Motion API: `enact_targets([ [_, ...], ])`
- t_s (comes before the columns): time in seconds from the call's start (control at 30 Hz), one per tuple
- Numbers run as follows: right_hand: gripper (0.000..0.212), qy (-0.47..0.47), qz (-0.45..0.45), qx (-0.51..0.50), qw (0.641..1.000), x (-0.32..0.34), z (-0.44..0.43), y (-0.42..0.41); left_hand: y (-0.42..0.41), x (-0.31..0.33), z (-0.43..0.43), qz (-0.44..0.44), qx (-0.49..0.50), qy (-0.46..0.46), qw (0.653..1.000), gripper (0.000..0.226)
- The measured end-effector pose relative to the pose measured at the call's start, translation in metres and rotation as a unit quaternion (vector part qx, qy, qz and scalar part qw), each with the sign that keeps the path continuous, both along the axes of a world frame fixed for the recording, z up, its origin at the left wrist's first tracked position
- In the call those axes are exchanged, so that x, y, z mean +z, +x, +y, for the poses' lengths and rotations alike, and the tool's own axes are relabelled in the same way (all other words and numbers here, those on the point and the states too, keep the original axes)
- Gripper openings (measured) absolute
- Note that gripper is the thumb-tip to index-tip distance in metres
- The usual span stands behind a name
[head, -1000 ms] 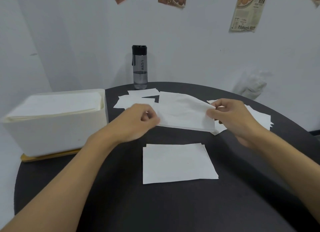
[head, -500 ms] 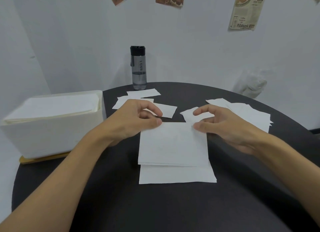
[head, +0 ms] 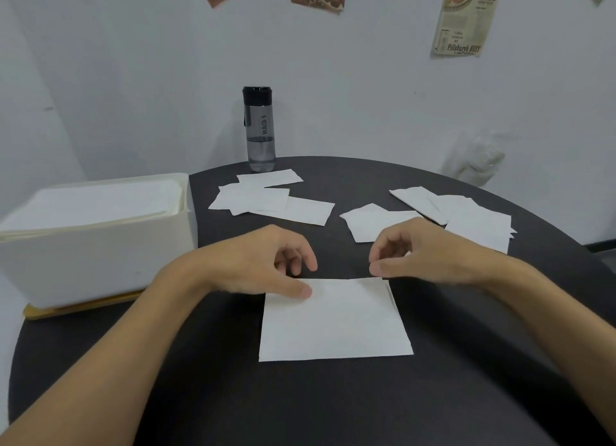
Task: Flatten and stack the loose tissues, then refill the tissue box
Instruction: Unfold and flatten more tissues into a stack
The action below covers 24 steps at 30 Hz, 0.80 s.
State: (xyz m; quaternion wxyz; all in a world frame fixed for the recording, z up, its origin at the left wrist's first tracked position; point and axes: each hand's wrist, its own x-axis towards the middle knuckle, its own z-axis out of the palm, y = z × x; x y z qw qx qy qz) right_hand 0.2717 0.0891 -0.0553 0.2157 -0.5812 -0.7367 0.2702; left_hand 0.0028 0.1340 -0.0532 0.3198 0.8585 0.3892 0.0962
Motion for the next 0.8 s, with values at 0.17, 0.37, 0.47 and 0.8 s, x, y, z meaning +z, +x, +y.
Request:
enact_targets([
  [0.17, 0.004, 0.143, -0.078, -0.148, 0.975, -0.021, 0.028, 0.04, 0.004, -0.005, 0.001, 0.043, -0.019, 0.033, 0.998, 0.023],
  [0.37, 0.028, 0.124, -0.064, -0.173, 0.975, -0.036, 0.045, 0.07, 0.007, -0.013, 0.003, 0.021, -0.014, 0.049, 0.998, 0.023],
  [0.47, 0.031, 0.13, -0.073, -0.174, 0.974, -0.035, 0.049, 0.072, 0.008, -0.016, 0.004, 0.012, -0.01, 0.053, 0.998, 0.024],
  [0.8, 0.02, 0.176, -0.154, -0.16, 0.959, -0.034, 0.048, 0.062, 0.009, -0.019, 0.006, 0.004, 0.0, 0.057, 0.998, 0.023],
])
